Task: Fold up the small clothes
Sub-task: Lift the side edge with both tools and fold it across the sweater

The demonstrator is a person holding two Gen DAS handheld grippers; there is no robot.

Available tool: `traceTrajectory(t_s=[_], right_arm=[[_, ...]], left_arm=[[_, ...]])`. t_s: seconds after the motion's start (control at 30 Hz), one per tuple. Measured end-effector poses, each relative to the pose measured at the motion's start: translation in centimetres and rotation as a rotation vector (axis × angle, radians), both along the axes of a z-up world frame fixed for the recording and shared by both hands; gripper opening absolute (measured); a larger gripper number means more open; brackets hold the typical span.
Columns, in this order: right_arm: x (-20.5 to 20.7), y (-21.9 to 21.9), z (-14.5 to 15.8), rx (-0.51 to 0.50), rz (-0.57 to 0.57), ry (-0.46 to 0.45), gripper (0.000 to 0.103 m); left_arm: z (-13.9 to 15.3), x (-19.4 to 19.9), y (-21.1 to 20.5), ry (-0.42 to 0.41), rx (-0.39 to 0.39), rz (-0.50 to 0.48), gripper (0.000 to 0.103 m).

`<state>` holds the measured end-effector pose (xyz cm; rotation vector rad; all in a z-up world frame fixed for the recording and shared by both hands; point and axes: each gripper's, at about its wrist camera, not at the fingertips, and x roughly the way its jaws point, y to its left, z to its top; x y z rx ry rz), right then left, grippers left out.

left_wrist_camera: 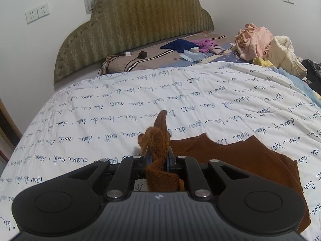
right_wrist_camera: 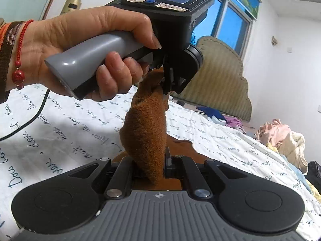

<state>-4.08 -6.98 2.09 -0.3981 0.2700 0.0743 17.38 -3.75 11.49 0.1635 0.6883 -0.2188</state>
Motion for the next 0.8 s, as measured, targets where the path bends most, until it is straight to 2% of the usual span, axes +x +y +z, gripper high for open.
traceTrajectory(t_s=[0.23,0.37,0.8], right_arm=[[-0.6,-3.0,0.1,0.065,-0.056,0.004,0.010],[-0.6,-5.6,0.0,0.139,-0.095,0.029,0.009],[-0.4,-12.6,-1.8,0.382,-0.216,0.119,0.008]], left_arm=[[-0.3,-0.2,-4.2,-0.036,0.040,-0.042,0.012],[-1.3,0.5,-7.0,-0.014,0.050,-0.063,0.012],[-5.1,1.4,-16.0,0.001,0.157,-0.135,0.012]])
